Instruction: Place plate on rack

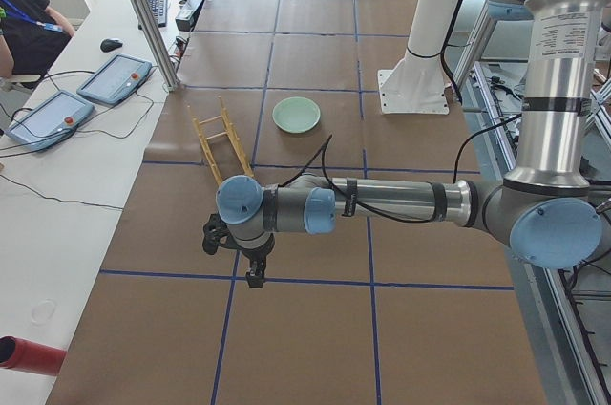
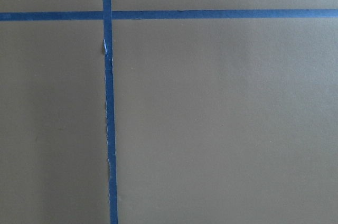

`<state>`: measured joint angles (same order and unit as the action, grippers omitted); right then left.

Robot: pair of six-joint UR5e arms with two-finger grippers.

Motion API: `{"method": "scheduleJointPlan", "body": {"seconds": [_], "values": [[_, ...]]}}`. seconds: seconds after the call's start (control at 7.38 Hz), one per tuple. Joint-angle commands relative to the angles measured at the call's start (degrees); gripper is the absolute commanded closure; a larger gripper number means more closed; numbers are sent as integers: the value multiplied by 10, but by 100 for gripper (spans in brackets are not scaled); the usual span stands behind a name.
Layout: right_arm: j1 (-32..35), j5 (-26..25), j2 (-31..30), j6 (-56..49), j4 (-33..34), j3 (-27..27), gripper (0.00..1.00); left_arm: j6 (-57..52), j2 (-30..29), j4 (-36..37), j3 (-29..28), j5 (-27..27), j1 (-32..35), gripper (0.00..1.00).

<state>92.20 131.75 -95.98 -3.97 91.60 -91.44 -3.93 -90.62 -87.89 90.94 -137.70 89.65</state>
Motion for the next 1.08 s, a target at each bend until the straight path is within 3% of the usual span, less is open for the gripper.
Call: {"method": "scheduleJointPlan", "body": {"seconds": [0.0,0.27,0.54,0.81,0.95], "values": [[0,0,0,0,0,0,0,0,-3,0,1,3,0,0],[0,0,0,0,0,-1,0,52,-24,3,45,7,0,0],[0,0,0,0,0,-1,0,153,-39,3,128,8,-23,0],[0,0,0,0,0,-1,0,314,-69,10,218,9,-124,0],[0,0,0,0,0,0,0,343,-92,35,242,24,-148,0]]}}
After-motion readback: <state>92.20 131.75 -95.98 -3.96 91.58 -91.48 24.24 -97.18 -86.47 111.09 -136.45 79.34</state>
